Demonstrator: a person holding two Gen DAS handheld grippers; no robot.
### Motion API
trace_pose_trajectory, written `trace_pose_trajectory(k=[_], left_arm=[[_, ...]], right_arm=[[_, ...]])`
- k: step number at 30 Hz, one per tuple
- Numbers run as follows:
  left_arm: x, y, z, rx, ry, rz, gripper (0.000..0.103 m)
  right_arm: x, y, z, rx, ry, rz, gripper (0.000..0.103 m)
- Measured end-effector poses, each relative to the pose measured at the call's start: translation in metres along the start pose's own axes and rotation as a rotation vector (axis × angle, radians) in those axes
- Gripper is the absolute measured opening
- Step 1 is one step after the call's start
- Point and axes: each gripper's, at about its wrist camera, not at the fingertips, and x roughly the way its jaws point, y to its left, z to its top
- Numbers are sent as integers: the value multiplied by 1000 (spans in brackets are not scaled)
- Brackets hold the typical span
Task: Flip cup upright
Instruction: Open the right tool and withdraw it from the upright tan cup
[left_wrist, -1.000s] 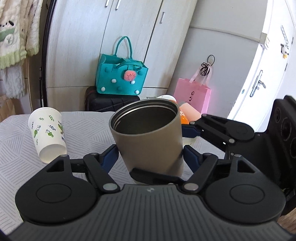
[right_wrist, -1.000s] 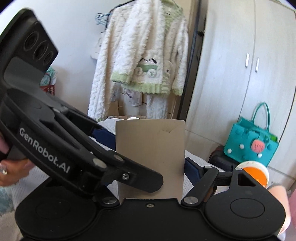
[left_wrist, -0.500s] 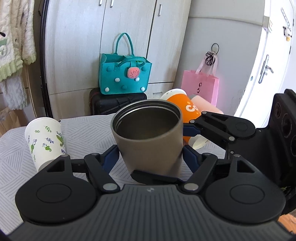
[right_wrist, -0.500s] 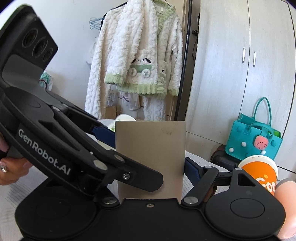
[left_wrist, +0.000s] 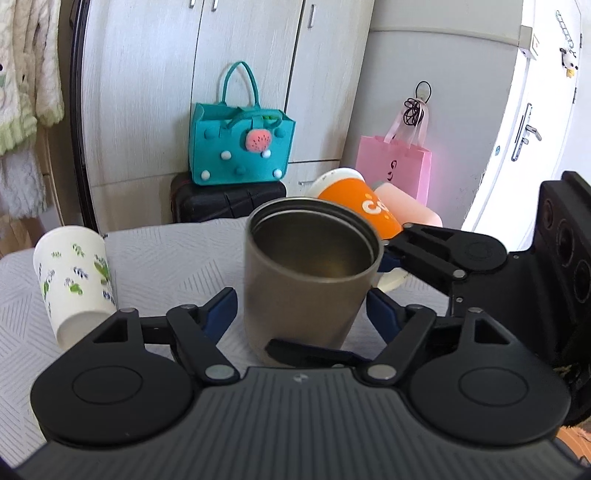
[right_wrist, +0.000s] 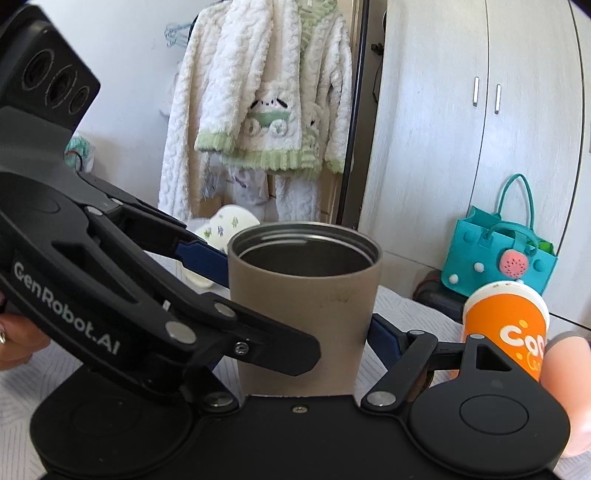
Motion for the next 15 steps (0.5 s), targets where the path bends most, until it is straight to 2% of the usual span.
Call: trace_pose_trajectory(k=[2,4,9,15], left_arm=[[-4,1,-2,-8,-11,14,81],[-9,3,-4,-31,-16,18,81],[-35,7,-13,-97,-59,39,84],[-75,0,-23,-129,-110,87,84]], right_arm=[[-4,4,2,19,33,-58,88],[-12,7,4,46,38,-92,88],[-38,8,1,137,34,-90,89],[-74,27,-6,131,-19,-114,89]])
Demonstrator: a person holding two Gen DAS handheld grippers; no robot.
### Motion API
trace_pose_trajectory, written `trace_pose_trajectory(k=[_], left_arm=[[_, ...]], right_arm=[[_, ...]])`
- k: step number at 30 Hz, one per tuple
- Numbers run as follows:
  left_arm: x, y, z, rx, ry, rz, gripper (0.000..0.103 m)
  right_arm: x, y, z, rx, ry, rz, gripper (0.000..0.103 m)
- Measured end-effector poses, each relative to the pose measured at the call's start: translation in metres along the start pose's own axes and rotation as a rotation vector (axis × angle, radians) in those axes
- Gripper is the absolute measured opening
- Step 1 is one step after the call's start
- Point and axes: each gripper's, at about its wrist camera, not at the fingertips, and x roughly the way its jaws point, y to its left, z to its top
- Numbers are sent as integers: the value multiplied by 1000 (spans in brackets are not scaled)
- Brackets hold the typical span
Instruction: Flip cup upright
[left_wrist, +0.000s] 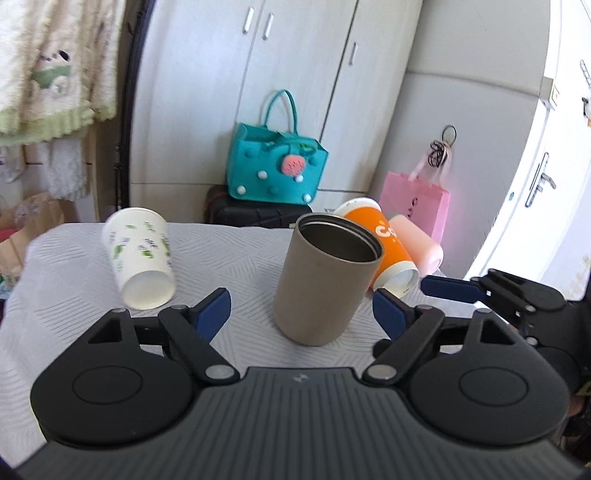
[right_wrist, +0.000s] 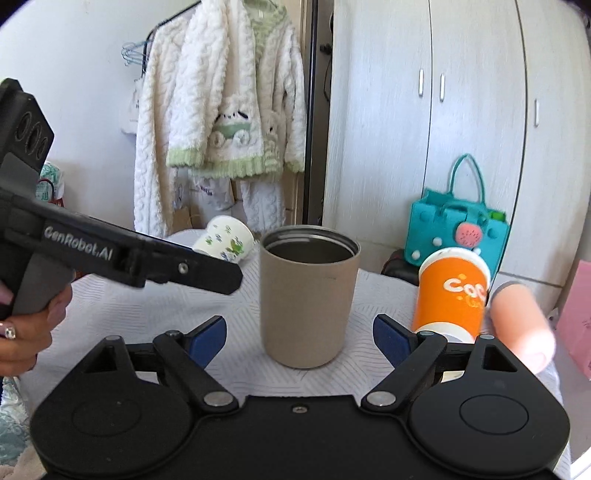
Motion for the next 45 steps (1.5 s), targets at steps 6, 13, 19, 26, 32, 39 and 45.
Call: trace_pose_trajectory(k=[6,13,19,26,32,39,45], left_arm=[[-41,-16,-9,31,-27,85,84],[-85,-25,-27,41,-41,148,87],[-107,-28,-50,37,-55,204,91],[-114,-31,-74,53,-52,253,91],[-131,-44,-75,82,-103,248,91],[-131,-49,-75,92,-116,297,102],[-120,-43,-77,80,-95,301,103]], right_arm=[[-38,23,1,-35,-61,-30,89],[-73,42,-1,-34,-106,-58,89],[-98,52,-15,-3,-133,-74,89],[-112,59,-38,78,-142,-110,90],[-120,59,-44,96,-127,-133,91],[-116,64,-46,85,-125,-302,103],[-106,62,-50,115,-85,-405,103]])
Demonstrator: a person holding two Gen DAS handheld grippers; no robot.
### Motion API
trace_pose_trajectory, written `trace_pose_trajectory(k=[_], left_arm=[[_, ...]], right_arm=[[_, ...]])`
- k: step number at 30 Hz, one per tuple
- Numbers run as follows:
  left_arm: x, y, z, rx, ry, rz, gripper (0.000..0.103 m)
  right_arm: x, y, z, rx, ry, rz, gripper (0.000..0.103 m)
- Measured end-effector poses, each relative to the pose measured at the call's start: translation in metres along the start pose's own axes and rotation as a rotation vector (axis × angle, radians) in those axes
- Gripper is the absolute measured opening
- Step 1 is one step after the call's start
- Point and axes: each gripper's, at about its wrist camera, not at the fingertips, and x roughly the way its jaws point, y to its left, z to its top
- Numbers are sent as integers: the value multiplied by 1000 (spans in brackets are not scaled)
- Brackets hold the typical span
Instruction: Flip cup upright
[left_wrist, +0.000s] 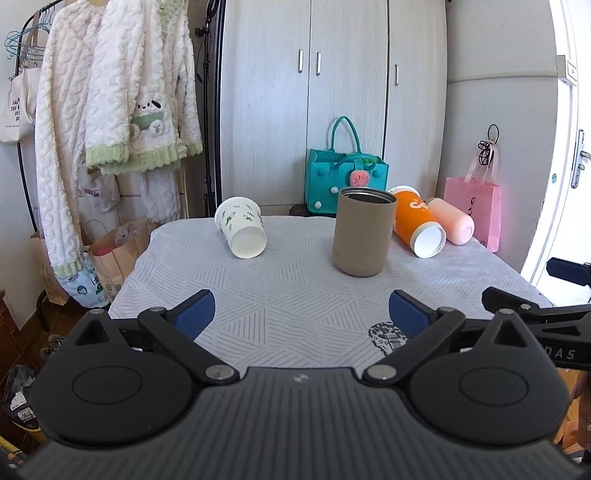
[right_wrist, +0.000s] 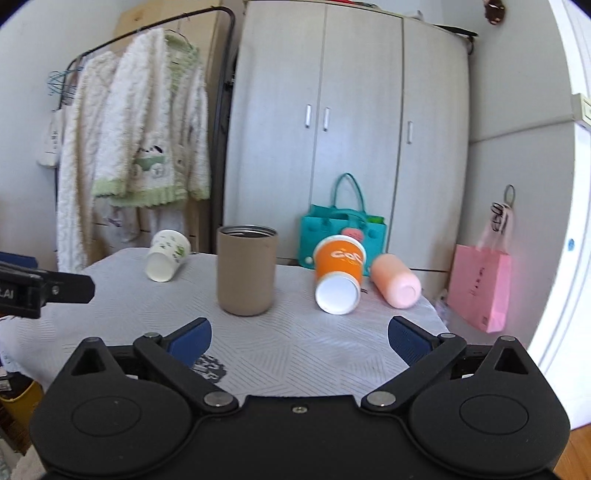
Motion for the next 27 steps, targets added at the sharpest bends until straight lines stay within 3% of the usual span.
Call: trace_pose_trajectory(k=[11,15,27], left_arm=[[18,-2,-10,-20,69,28,103],[25,0,-11,-54,113,3,103],[12,-4,-14,-29,52,67,103]], right_arm=[[6,-2,-6,56,48,-30,103],[8,0,-9,55,68,-49,103],[3,-3,-7,74,59,-95,103]])
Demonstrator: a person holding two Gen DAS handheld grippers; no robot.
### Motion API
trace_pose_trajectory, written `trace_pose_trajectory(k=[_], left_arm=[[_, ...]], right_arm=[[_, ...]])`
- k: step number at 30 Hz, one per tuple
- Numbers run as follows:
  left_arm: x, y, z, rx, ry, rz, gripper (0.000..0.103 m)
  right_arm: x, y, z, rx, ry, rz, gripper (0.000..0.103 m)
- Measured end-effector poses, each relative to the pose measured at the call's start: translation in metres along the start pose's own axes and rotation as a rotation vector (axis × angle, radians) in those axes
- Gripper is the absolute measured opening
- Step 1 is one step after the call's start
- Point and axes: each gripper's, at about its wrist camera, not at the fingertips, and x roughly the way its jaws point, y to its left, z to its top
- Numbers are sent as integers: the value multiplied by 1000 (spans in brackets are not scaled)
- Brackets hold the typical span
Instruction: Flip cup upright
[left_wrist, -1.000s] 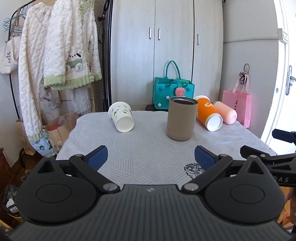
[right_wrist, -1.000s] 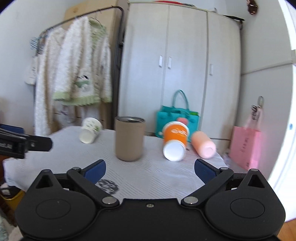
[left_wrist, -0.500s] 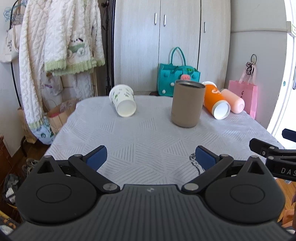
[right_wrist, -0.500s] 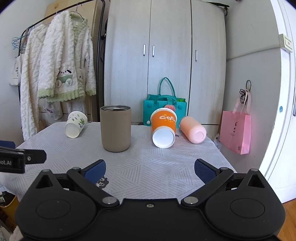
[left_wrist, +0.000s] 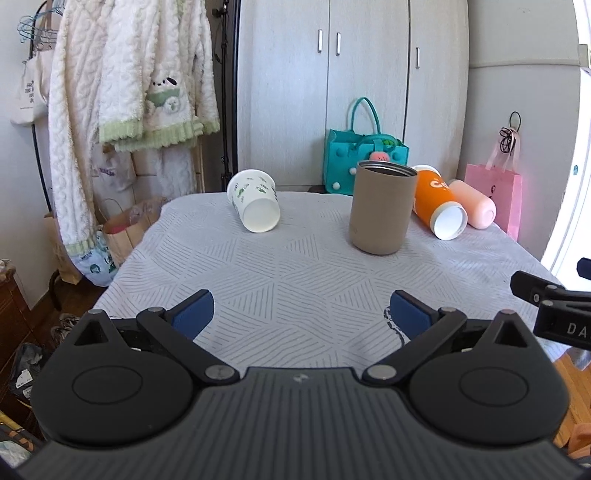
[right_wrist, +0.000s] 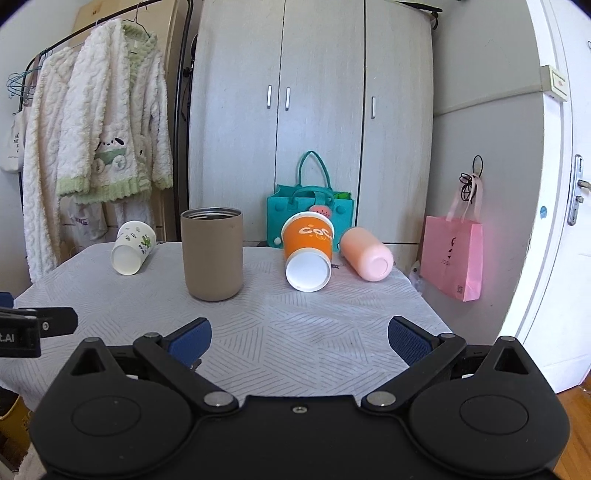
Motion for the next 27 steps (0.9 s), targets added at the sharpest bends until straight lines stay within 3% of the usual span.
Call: trace_pose_trajectory(k=[27], left_arm=[[2,-3,-2,38,17,72,103]], right_arm=[[-7,-4,0,35,-14,-19,103]])
